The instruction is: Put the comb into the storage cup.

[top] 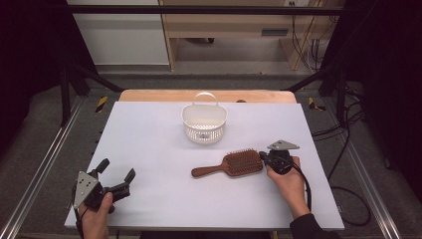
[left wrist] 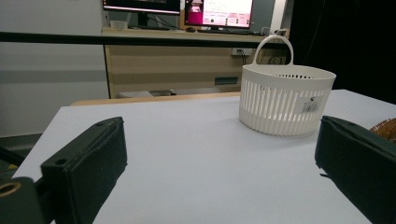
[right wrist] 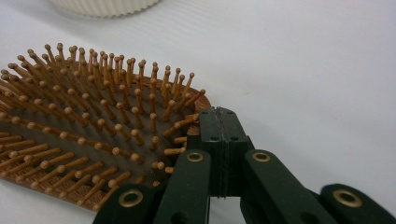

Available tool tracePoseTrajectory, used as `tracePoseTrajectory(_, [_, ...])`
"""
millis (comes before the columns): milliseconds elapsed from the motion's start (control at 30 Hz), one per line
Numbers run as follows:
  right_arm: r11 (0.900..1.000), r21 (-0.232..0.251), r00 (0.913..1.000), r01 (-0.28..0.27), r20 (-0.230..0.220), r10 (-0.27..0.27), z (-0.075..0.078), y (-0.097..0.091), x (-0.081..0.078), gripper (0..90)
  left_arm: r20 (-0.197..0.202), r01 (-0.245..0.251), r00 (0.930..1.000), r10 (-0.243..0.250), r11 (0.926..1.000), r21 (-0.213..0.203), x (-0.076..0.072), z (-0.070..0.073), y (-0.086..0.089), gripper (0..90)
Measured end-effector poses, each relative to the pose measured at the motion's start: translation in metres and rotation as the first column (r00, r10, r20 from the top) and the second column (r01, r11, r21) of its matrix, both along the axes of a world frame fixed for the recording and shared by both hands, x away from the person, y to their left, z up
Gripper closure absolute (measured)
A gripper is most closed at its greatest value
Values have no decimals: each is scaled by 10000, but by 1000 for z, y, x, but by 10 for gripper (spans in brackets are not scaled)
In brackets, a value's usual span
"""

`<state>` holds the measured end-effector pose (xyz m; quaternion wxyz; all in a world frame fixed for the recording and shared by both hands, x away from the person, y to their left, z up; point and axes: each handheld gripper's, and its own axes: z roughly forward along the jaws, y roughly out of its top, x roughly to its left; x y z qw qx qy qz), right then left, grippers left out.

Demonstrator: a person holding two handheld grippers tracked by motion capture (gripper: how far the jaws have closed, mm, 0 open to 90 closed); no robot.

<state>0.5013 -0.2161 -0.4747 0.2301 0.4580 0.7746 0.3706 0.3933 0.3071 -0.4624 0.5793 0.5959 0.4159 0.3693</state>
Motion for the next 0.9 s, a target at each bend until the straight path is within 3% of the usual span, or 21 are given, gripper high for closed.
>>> tracePoseTrajectory(900, [9902,-243,9905,-1376,43,1377,0,71,-2,900,-20,-1,10000,1,10000,42,0,0,0,22])
